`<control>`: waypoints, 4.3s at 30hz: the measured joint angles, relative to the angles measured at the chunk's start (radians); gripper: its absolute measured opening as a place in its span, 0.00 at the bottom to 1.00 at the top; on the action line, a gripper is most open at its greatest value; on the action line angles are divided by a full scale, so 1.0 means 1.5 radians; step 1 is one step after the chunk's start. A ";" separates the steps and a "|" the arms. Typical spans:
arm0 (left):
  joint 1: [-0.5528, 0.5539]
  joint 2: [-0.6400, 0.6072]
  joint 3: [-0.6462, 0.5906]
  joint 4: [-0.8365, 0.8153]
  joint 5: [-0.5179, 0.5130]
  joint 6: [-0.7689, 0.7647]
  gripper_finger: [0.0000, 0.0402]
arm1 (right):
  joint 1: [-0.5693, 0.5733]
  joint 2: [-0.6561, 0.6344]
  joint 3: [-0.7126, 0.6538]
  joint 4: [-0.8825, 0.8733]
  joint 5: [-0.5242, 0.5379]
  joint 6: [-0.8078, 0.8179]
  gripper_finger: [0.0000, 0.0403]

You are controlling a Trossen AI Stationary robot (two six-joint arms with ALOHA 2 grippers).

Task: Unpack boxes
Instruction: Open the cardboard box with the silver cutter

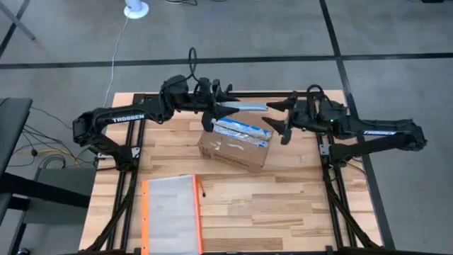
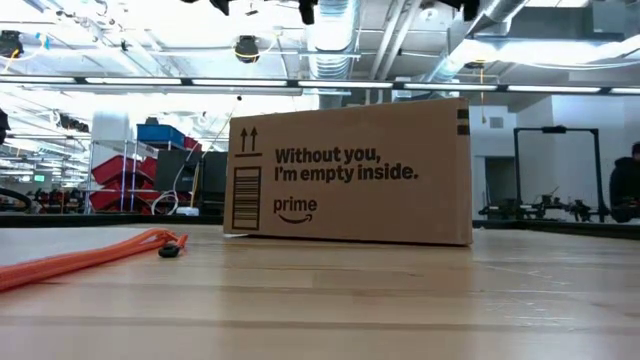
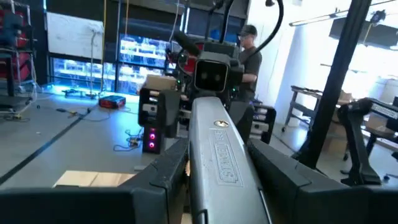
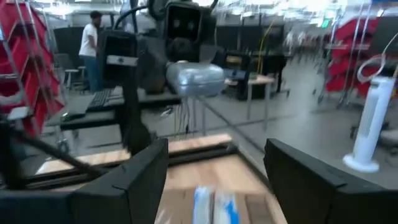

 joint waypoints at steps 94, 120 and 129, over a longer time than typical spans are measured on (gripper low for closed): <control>-0.127 -0.001 0.000 -0.363 -0.185 0.010 0.62 | 0.225 -0.200 -0.038 -0.737 0.281 0.337 0.28; -0.186 0.000 0.000 -0.409 -0.310 0.038 0.63 | 0.237 -0.103 -0.037 -0.654 0.279 0.309 0.28; -0.255 0.011 -0.001 -0.449 -0.422 0.050 0.63 | 0.207 -0.091 -0.037 -0.632 0.235 0.319 0.28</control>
